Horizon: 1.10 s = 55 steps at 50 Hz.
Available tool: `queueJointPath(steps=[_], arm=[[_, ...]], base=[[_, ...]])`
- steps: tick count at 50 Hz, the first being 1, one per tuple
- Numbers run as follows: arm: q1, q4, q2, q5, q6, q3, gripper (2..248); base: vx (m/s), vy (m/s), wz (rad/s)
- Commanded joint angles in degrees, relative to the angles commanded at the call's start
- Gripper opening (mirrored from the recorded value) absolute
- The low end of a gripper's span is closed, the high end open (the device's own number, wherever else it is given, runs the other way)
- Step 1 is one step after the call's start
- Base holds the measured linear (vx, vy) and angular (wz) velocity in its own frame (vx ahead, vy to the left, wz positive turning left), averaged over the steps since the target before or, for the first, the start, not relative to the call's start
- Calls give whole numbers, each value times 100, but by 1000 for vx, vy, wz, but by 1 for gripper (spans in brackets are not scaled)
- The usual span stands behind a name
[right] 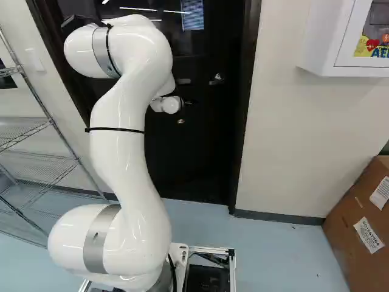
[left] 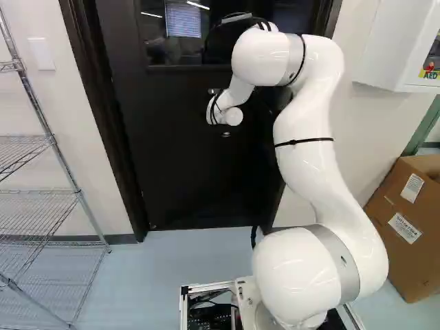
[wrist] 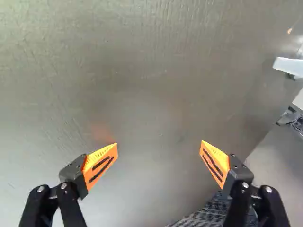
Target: Open the door and move inside
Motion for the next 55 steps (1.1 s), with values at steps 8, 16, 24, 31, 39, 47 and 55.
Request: queueJointPath(steps=[8,16,24,31,39,47,55], arm=[[10,0,-136,0,0,-186,247],[15,0,-205,0,0,-281,247],[16,0,-220,0,0,-301,247],[19,0,-235,0,0,-322,247],[58,0,-391,0,0,-538,247],[110,0,-610,0,0,-843,247],[147,0,-778,0,0,-1079,247]], base=[[0,0,0],[0,0,0],[0,0,0],[0,0,0],[0,0,0],[0,0,0],[0,0,0]])
